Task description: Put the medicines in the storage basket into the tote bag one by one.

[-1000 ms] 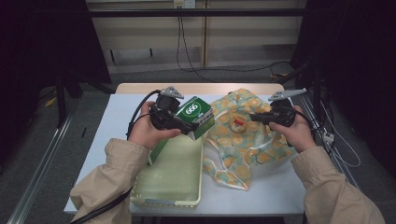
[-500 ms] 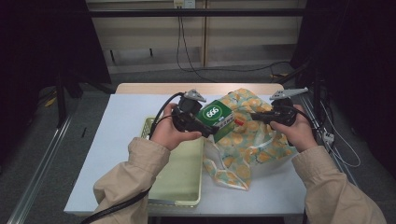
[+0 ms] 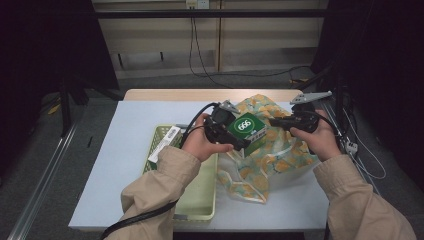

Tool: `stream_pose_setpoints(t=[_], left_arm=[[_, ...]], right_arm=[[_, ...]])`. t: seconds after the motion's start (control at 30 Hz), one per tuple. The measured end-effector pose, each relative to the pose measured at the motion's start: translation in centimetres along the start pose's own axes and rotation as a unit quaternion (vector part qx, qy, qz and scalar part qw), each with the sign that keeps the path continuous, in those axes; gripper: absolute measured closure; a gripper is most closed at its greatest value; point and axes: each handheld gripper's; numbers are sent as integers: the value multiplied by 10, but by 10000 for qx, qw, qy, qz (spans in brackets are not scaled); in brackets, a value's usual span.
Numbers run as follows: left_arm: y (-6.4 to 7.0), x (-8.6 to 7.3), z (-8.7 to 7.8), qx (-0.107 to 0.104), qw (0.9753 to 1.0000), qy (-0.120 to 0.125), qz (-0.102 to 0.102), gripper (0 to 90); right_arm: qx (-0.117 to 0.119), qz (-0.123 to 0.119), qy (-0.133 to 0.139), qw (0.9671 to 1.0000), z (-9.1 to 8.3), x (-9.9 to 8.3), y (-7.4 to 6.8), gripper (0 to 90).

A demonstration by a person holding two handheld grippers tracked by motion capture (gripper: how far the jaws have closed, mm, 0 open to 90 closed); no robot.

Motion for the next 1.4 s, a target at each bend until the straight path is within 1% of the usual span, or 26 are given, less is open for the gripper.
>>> stream_pose_setpoints(t=[0.03, 0.17, 0.2, 0.3, 0.33, 0.43, 0.73, 0.87, 0.93, 1.1, 1.17, 1.27, 1.3, 1.33, 1.37, 1.4], left_arm=[[1, 1, 2, -7, 10000, -7, 17, 163], [0, 2, 11, -15, 10000, 23, -34, 162], [0, 2, 13, -25, 10000, 24, -11, 162], [0, 3, 19, -36, 10000, -24, -8, 163], [0, 3, 21, -40, 10000, -5, -14, 162], [0, 5, 26, -32, 10000, -23, 5, 163], [-1, 6, 40, -26, 9999, -103, 11, 162], [-2, 6, 43, 0, 9999, -154, 20, 162], [-2, 6, 44, -31, 9999, -132, -7, 162], [-2, 5, 47, -32, 9999, -136, -21, 162], [-1, 5, 48, 5, 9998, -183, -18, 162], [-2, 4, 50, 38, 9998, -177, -11, 162], [-3, 4, 50, 39, 9997, -225, 29, 162], [-3, 4, 50, 36, 9997, -232, 0, 162], [-3, 4, 51, 32, 9997, -258, 14, 162], [-2, 4, 52, 45, 9997, -222, -3, 162]], right_arm=[[0, -13, 9, 10000, 0, 1, 0, 900], [20, -36, 49, 10000, -2, 3, 0, 900], [12, -43, 58, 10000, -3, 3, 0, 900], [-7, -17, 73, 10000, -5, 4, 2, 900], [-3, -7, 74, 10000, -5, 4, 3, 900], [-15, -33, 65, 10000, -7, 5, 3, 900], [6, -54, 88, 9999, -9, 6, 2, 900], [13, -49, 103, 9999, -9, 7, 2, 900], [18, -51, 101, 9999, -8, 7, 2, 900], [30, -54, 96, 9999, -7, 7, 1, 900], [21, -45, 101, 9999, -7, 7, 1, 900], [20, -53, 85, 9999, -7, 7, 1, 900], [20, -55, 79, 10000, -8, 7, 2, 900], [21, -57, 77, 10000, -8, 7, 2, 900], [22, -58, 83, 9999, -8, 7, 2, 900], [19, -51, 81, 10000, -8, 7, 2, 900]])
Point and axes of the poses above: each handheld gripper's, and its own axes: z roughly forward along the jaws, x roughly out of its top, y roughly to its right, and after that the axes turned 5 degrees about -z, right-handed
